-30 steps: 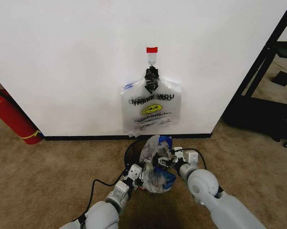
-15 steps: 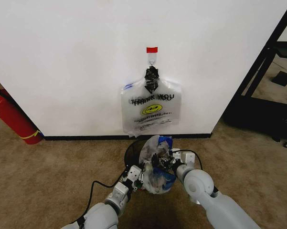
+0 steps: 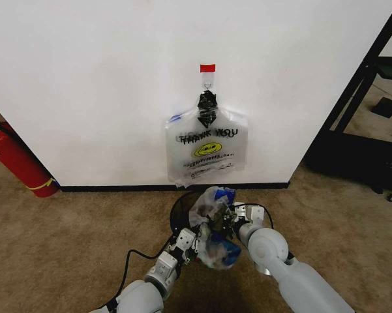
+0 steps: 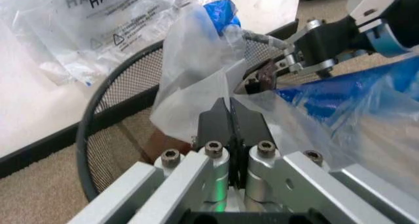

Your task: Pick up the garbage bag from the wall and place it over the trash bin.

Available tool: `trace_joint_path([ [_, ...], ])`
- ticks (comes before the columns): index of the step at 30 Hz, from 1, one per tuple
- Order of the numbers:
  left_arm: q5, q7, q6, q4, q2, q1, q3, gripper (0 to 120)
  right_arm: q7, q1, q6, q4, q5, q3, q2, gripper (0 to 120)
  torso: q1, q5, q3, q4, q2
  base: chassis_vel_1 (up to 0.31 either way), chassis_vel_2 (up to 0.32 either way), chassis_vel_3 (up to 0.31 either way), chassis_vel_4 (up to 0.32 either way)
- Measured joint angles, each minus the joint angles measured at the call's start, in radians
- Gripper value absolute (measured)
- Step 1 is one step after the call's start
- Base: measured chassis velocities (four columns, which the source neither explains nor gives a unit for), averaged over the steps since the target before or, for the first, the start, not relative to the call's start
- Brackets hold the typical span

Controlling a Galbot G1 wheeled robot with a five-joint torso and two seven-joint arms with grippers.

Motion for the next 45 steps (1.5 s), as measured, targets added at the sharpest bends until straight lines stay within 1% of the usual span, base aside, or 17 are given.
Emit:
trace_joint_path([
  [8,-0.001,-0.002,-0.005,-0.021,0.001,0.008,-0.022,0,0.001,-0.034,0.023,0.051,-0.001,0.042,-0.017,1,0.000,0.0000,0.000,0.0000,0.000,0.000,0.000,0.000,0.000],
  [12,-0.012,-0.003,-0.013,-0.063,0.014,0.057,-0.103,0,-0.021,-0.089,0.049,0.098,0.003,0.111,-0.022,1,0.000,0.0001,0.000,-0.0001,0.000,0.000,0.000,0.000,0.000],
  [14,-0.012,-0.003,-0.013,-0.064,0.014,0.059,-0.105,0,-0.021,-0.090,0.049,0.099,0.003,0.113,-0.022,1,0.000,0.0001,0.000,0.0000,0.000,0.000,0.000,0.000,0.000],
  [17,-0.018,-0.005,-0.021,-0.098,0.031,0.107,-0.161,0,-0.043,-0.133,0.071,0.121,0.006,0.167,-0.021,1,0.000,0.0000,0.000,0.0001,0.000,0.000,0.000,0.000,0.000],
  [20,-0.022,-0.008,-0.022,-0.126,0.035,0.132,-0.192,0,-0.055,-0.158,0.085,0.131,0.009,0.204,-0.021,1,0.000,0.0000,0.000,0.0000,0.000,0.000,0.000,0.000,0.000],
  [25,-0.029,-0.009,-0.022,-0.162,0.043,0.149,-0.207,0,-0.061,-0.200,0.092,0.144,0.010,0.254,-0.018,1,0.000,0.0001,0.000,0.0003,0.000,0.000,0.000,0.000,0.000],
  [26,-0.030,-0.008,-0.021,-0.169,0.049,0.151,-0.203,0,-0.062,-0.218,0.093,0.152,0.009,0.272,-0.017,1,0.000,0.0000,0.000,-0.0004,0.000,0.000,0.000,0.000,0.000],
  [31,-0.028,0.014,-0.020,-0.198,0.068,0.160,-0.175,0,-0.063,-0.253,0.095,0.175,0.002,0.308,-0.011,1,0.000,0.0001,0.000,0.0002,0.000,0.000,0.000,0.000,0.000],
  [32,-0.028,0.023,-0.022,-0.203,0.071,0.159,-0.173,5,-0.063,-0.257,0.095,0.178,0.000,0.312,-0.008,1,0.000,0.0000,0.000,0.0000,0.000,0.000,0.000,0.000,0.000],
  [34,-0.028,0.027,-0.024,-0.205,0.072,0.159,-0.173,7,-0.063,-0.258,0.095,0.179,-0.001,0.314,-0.007,1,0.000,-0.0001,0.000,0.0000,0.000,0.000,0.000,0.000,0.000],
  [35,-0.030,0.040,-0.034,-0.213,0.075,0.158,-0.178,13,-0.063,-0.259,0.096,0.179,-0.007,0.314,-0.004,1,0.000,0.0000,0.000,0.0000,0.000,0.000,0.000,0.000,0.000],
  [36,-0.031,0.042,-0.036,-0.215,0.077,0.157,-0.180,15,-0.063,-0.259,0.097,0.179,-0.008,0.314,-0.003,1,0.000,0.0000,0.000,0.0001,0.000,0.000,0.000,0.000,0.000],
  [37,-0.044,0.059,-0.048,-0.232,0.085,0.157,-0.198,22,-0.064,-0.260,0.098,0.178,-0.014,0.315,-0.001,1,0.000,0.0000,0.000,0.0002,0.000,0.000,0.000,0.000,0.000],
  [41,-0.067,0.092,-0.093,-0.264,0.107,0.158,-0.229,34,-0.068,-0.260,0.100,0.166,-0.018,0.320,0.000,1,0.000,0.0000,0.000,0.0000,0.000,0.000,0.000,0.000,0.000],
  [42,-0.076,0.106,-0.111,-0.280,0.116,0.161,-0.238,43,-0.071,-0.258,0.102,0.159,-0.019,0.324,0.000,1,0.000,0.0000,0.000,0.0000,0.000,0.000,0.000,0.000,0.000],
  [44,-0.077,0.106,-0.112,-0.281,0.116,0.161,-0.238,43,-0.071,-0.257,0.102,0.159,-0.019,0.325,0.000,1,0.000,0.0000,0.000,0.0000,0.000,0.000,0.000,0.000,0.000],
  [45,-0.084,0.115,-0.133,-0.293,0.121,0.163,-0.242,51,-0.072,-0.255,0.104,0.151,-0.019,0.328,0.001,1,0.000,0.0000,0.000,0.0002,0.000,0.000,0.000,0.000,0.000],
])
